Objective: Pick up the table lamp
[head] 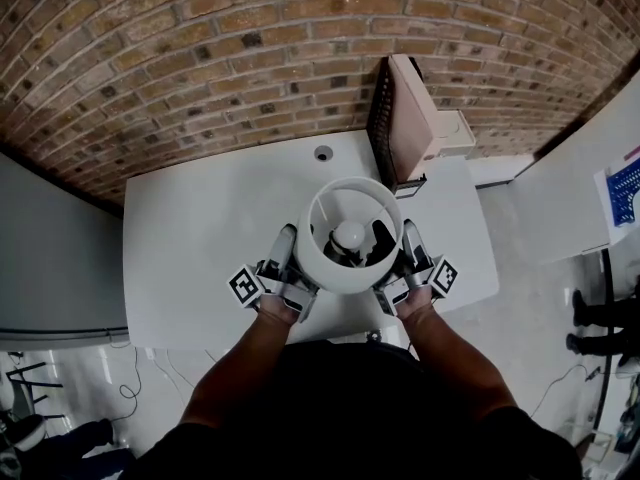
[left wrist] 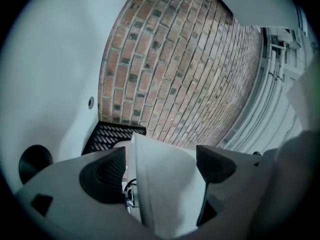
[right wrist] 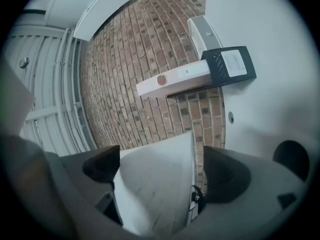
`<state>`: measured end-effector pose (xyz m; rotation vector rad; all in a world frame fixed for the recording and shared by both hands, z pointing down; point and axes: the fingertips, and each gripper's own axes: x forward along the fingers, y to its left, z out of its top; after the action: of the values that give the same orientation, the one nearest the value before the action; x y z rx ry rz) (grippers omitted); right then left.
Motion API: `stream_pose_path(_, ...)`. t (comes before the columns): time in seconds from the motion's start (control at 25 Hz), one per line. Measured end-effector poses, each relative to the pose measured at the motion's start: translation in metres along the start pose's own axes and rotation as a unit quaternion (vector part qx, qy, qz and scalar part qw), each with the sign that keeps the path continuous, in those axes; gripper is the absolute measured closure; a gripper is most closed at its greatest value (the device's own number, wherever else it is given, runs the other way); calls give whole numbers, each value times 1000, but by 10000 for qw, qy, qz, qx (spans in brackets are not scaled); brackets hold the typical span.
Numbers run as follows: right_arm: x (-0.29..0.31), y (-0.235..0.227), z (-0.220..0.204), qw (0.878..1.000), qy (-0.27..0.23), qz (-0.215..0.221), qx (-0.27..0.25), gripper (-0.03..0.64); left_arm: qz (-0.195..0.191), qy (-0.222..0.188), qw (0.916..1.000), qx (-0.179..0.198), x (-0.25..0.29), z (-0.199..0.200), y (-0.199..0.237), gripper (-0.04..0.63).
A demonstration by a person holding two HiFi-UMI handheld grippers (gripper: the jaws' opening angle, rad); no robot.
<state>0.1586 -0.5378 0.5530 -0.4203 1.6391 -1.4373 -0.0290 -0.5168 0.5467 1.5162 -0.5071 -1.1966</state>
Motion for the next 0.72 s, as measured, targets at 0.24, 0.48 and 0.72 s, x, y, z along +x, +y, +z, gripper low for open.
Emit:
stream_pose_path(0.24,1,-2,-2,10000,-52,14,15,89,-53,-18,10000,-23,4,-3,-1,163)
stream_pose_path(0.48,4,3,-10,9994,-8,295,190,120,-187,-176,9995,-203,7,-2,0,164)
stream_pose_path(0.72,4,9,-13,9986,63,487,194,186,-270,-226,9992,-205,5,-3,-5,216)
